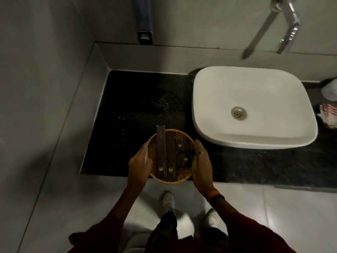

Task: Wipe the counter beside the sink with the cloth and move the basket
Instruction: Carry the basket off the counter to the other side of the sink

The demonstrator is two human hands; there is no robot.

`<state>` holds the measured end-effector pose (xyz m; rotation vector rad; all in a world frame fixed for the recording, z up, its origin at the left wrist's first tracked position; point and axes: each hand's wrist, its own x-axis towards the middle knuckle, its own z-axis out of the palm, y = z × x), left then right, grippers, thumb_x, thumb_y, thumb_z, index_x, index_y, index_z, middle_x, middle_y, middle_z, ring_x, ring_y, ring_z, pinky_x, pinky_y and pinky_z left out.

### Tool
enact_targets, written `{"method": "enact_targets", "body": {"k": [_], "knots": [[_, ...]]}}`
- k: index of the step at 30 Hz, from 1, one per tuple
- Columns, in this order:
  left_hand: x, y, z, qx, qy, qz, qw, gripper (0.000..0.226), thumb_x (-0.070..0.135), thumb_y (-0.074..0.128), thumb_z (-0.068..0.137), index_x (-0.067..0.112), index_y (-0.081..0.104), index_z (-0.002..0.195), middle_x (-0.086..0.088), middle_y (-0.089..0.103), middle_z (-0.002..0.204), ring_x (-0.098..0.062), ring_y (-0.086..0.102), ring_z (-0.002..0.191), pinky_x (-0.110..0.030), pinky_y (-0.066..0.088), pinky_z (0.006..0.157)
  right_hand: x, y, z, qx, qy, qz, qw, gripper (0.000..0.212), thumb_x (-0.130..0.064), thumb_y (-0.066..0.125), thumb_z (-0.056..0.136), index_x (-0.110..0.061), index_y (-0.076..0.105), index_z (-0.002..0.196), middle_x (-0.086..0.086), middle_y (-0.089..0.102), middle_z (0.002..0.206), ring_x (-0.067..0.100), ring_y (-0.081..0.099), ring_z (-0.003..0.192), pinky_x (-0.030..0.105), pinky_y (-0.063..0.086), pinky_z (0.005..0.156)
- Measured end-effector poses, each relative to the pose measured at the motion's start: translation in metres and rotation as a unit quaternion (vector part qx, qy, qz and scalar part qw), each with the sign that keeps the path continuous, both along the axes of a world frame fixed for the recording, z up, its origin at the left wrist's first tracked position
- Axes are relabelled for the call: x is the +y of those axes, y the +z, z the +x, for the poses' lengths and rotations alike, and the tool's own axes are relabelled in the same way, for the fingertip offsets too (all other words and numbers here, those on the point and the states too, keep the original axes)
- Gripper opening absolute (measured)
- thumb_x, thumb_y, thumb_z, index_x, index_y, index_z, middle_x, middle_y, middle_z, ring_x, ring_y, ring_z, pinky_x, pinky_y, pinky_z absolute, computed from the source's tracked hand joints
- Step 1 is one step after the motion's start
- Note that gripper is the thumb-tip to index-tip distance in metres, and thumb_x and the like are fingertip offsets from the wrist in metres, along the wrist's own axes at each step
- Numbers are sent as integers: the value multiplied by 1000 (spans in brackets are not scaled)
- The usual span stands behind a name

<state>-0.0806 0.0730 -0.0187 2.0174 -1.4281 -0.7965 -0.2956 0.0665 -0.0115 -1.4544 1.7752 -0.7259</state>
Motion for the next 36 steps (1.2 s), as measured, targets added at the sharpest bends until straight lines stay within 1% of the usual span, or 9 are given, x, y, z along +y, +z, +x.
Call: {"method": "enact_targets", "body": {"k": [5,10,13,16,19,21,31,34,36], "knots": [[50,-9,-90,30,-40,29,998,47,7,52,99,29,52,141,11,71,97,-1,69,84,-16,57,76,67,-4,-93,-18,-41,15,999,58,12,41,99,-9,38,153,16,46,156,22,44,143,46,40,120],[68,-12,-208,38,-90,66,993,57,1,50,96,23,45,148,-2,74,103,-1,65,73,-4,48,62,101,-16,-210,-18,-109,23,994,48,1,43,105,-12,40,151,16,52,151,29,52,138,57,46,114],[65,-12,-284,35,-111,70,991,65,-1,52,91,23,43,150,-8,72,123,-18,72,93,-23,58,82,111,-18,-286,4,-122,7,992,46,-17,46,107,-10,40,151,16,51,152,21,49,136,57,47,113],[53,-7,-361,51,-120,48,990,67,-5,56,85,20,48,147,-18,72,118,-27,72,99,-33,57,87,104,-15,-359,17,-138,-6,990,57,-40,39,103,-11,40,152,16,50,154,25,49,139,51,45,115],[31,-3,-424,51,-137,9,989,65,-7,57,81,15,54,143,-24,71,101,-33,70,88,-36,57,82,85,-16,-420,35,-149,-8,988,46,-12,47,106,-9,40,151,19,51,152,36,52,139,53,45,114],[14,-2,-457,46,-149,-6,988,66,-7,57,80,14,54,142,-22,73,105,-32,71,94,-37,57,87,69,-18,-454,59,-144,-10,988,47,1,47,104,-3,41,150,22,50,152,38,51,139,49,43,115],[-44,-11,-543,98,-127,21,987,67,2,58,87,27,45,148,-14,74,108,-25,71,93,-46,61,86,-6,-22,-545,78,-123,-16,989,48,3,43,104,-6,43,152,17,49,155,33,48,143,53,43,118],[-54,-9,-557,131,-118,17,984,58,10,62,95,24,44,149,-10,65,133,-21,64,119,-44,54,104,-18,-22,-561,41,-126,-15,991,52,4,45,103,-11,42,153,16,52,153,31,51,140,51,43,118],[-53,-6,-568,114,-124,5,986,61,13,64,95,17,41,151,-10,49,153,-22,47,141,-41,41,118,-23,-23,-571,9,-119,-17,993,52,-1,51,103,-13,42,152,14,54,150,27,53,138,48,44,117]]}}
